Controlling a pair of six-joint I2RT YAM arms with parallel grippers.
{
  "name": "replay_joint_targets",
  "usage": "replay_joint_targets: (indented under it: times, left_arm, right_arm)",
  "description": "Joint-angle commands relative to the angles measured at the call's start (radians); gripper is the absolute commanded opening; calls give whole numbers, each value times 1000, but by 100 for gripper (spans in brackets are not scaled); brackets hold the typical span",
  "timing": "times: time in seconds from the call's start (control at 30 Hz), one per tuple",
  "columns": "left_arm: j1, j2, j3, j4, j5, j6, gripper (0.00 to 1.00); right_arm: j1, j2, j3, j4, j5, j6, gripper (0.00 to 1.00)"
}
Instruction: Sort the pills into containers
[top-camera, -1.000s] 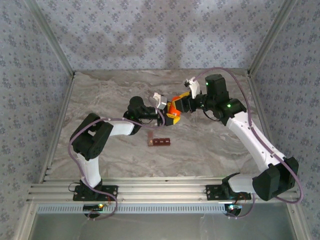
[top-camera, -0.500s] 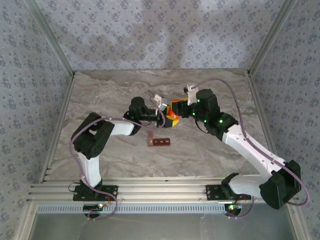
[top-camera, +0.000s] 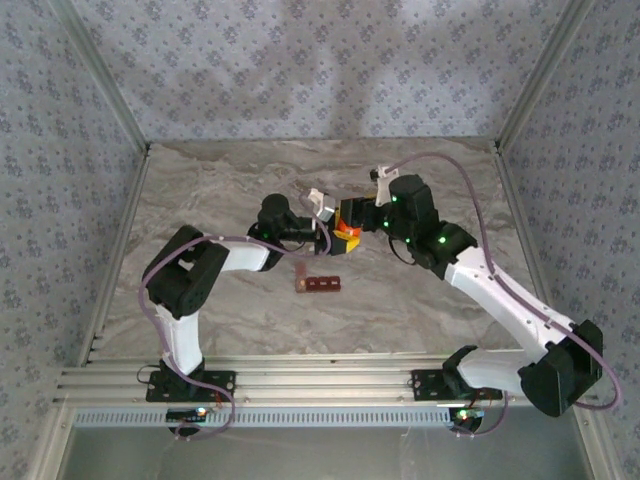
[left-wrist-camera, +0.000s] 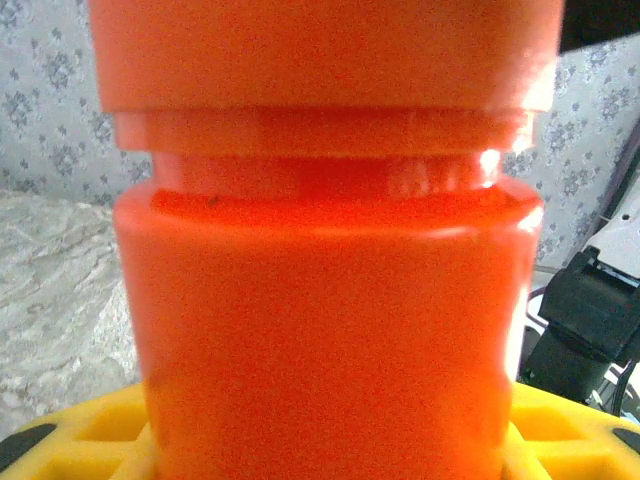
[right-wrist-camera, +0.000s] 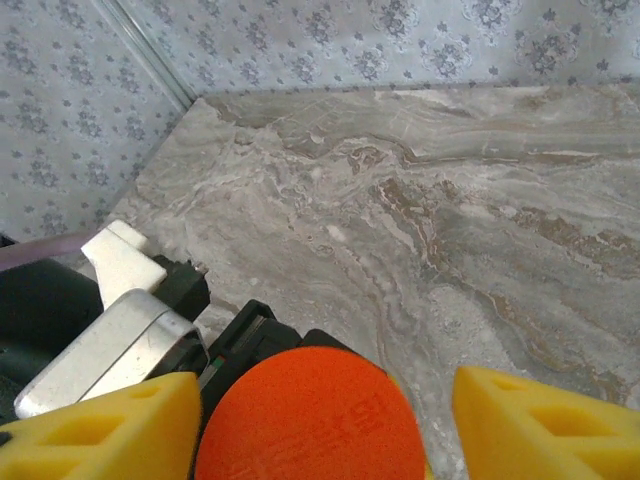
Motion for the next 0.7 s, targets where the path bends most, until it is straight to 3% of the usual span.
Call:
replay_joint_targets:
  times: [0.0, 0.13, 0.33, 0.67]
  left_arm:
    - [-8, -25, 31, 73, 17, -4, 0]
    - [-6, -25, 29, 70, 20, -2, 0]
    - [-7, -29, 29, 53, 23, 8, 0]
    - [-8, -23, 38, 48, 26, 7, 0]
  right_arm:
    - [-42, -67, 61, -67, -131, -35, 77]
    - [-98, -120, 45, -94, -259, -112, 83]
    - [-214, -77, 60, -99, -461, -268, 82]
    - [-206, 43, 155, -154, -521, -365, 77]
